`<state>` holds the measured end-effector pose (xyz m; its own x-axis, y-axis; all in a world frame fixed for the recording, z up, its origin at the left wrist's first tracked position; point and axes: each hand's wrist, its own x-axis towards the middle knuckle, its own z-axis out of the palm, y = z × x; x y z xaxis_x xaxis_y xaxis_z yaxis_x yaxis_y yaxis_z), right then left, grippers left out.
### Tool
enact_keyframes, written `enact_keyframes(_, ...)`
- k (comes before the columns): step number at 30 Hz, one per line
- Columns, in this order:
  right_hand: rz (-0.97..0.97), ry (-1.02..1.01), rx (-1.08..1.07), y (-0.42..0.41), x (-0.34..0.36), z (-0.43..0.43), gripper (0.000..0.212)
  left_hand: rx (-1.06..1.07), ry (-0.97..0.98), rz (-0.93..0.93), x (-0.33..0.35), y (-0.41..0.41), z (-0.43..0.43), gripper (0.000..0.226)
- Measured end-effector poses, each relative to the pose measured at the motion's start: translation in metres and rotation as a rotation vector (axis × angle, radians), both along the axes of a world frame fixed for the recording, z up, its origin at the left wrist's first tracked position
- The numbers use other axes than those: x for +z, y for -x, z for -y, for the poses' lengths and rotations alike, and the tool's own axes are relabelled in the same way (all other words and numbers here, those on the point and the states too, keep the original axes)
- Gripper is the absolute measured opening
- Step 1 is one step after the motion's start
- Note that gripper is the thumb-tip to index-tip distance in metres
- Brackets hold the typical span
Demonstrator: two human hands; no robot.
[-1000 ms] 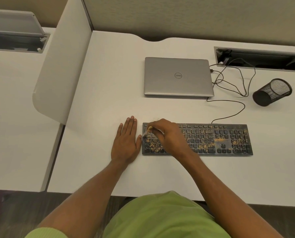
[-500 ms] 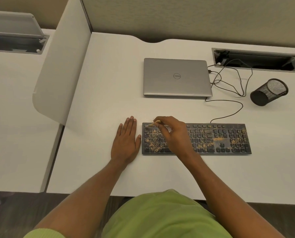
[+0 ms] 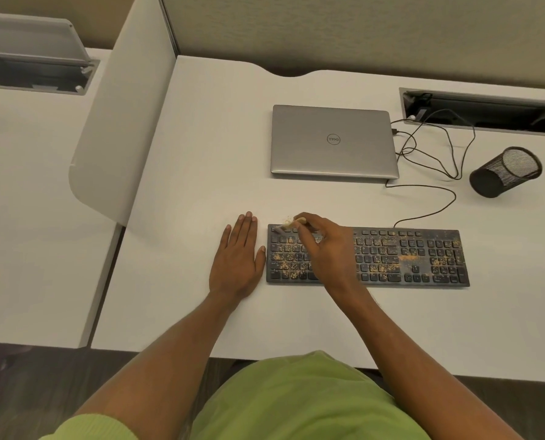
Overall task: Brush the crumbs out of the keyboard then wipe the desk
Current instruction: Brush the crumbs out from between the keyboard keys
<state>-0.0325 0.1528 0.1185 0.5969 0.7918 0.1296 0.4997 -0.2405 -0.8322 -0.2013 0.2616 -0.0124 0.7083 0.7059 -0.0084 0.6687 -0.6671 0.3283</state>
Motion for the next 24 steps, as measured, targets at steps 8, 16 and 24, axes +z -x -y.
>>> enact_keyframes(8,-0.039,-0.005,0.022,0.006,0.006,0.008,0.01,-0.002,-0.006,-0.003,0.001,0.0,0.0,0.07)
enact_keyframes(16,0.022,0.035,0.163,0.005,-0.001,-0.003,0.015,-0.004,-0.022,-0.008,0.001,0.0,0.0,0.069)
enact_keyframes(24,0.082,0.014,0.127,-0.001,0.006,0.007,0.009,-0.003,-0.023,0.0,0.0,-0.001,0.0,0.069)
